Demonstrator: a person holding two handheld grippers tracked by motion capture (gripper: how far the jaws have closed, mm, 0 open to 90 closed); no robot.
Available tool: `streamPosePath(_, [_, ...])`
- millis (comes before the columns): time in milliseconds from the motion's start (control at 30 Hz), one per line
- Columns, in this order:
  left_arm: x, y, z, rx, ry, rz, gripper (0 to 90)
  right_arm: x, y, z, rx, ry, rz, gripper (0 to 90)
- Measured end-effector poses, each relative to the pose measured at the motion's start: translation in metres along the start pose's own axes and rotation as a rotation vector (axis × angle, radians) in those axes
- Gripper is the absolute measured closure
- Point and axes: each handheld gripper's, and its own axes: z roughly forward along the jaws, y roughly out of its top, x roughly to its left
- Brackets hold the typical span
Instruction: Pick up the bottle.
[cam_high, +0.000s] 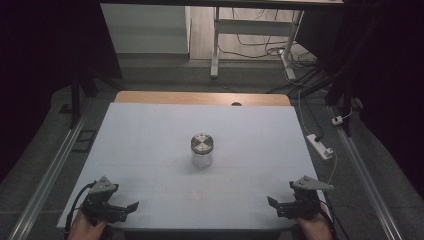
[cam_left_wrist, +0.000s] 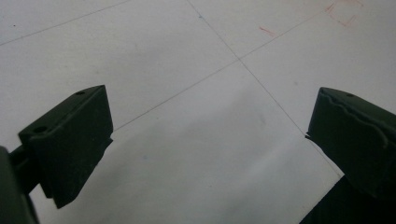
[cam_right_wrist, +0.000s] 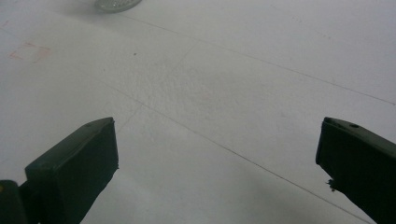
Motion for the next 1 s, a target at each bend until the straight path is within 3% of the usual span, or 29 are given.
streamPosePath(867, [0.0008,0.0013,0.0007,0.009,-0.004,-0.003,0.0,-0.0006,-0.0002,-0.0001,0.001,0.009,0.006,0.0])
streamPosePath(1000, [0.0005,0.004,0.0004,-0.02,-0.039,-0.008,0.0,-0.0008,-0.0002,0.0,0.002,0.01,0.006,0.0])
